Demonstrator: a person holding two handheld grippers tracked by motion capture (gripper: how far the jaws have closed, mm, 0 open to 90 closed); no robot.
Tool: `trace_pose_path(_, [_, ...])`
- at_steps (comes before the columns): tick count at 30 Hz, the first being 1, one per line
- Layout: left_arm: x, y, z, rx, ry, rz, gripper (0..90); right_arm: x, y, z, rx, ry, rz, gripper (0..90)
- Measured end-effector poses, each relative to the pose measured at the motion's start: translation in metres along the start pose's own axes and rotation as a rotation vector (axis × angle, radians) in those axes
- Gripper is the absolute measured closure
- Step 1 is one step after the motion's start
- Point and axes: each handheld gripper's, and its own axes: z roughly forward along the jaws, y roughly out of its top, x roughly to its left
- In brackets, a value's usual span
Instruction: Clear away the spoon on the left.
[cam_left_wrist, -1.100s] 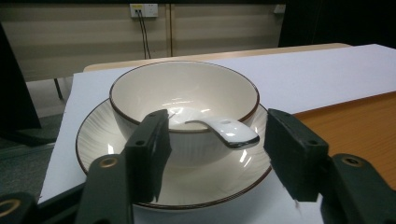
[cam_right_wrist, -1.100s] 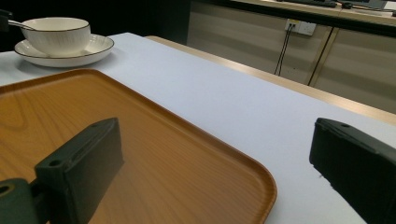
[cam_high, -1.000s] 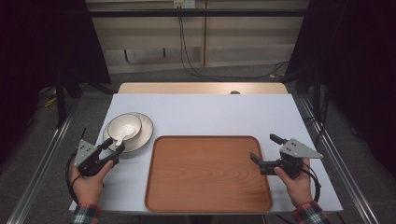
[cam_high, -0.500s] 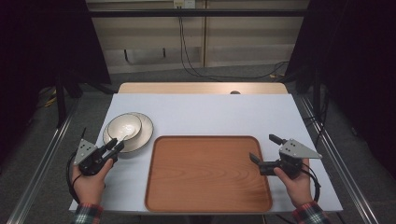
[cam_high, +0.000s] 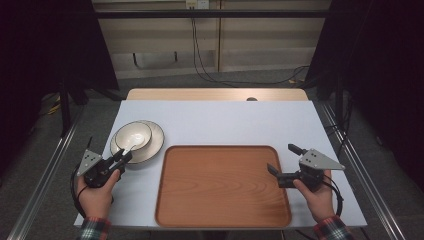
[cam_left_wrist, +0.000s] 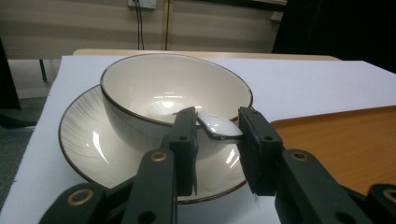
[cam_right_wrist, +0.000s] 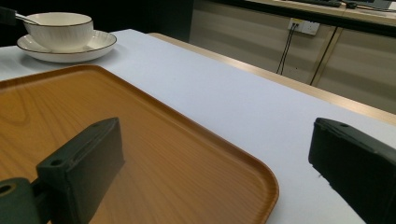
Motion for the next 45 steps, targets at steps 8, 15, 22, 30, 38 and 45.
trace_pose_path(8, [0.003, 0.004, -0.002, -0.031, 0.001, -0.027, 74.1, -0.001, -0.001, 0.001, 0.003, 0.003, 0.001, 2.7])
trace_pose_path(15, [0.001, 0.011, 0.0, -0.057, -0.003, -0.049, 78.3, -0.002, -0.001, 0.0, -0.001, -0.003, 0.007, 2.7])
trace_pose_path(22, [0.003, 0.018, 0.004, -0.07, -0.003, -0.061, 84.9, -0.002, -0.001, -0.001, -0.003, -0.011, 0.015, 2.7])
trace_pose_path(30, [0.009, 0.031, 0.012, -0.091, 0.013, -0.075, 85.1, -0.002, -0.001, -0.001, 0.0, -0.012, 0.015, 2.7])
trace_pose_path(38, [0.009, 0.047, 0.025, -0.093, 0.014, -0.068, 85.1, -0.002, -0.001, -0.002, -0.003, -0.016, 0.018, 2.7])
trace_pose_path(45, [0.01, 0.054, 0.037, -0.11, 0.014, -0.082, 85.0, -0.002, -0.001, -0.002, -0.003, -0.012, 0.019, 2.7])
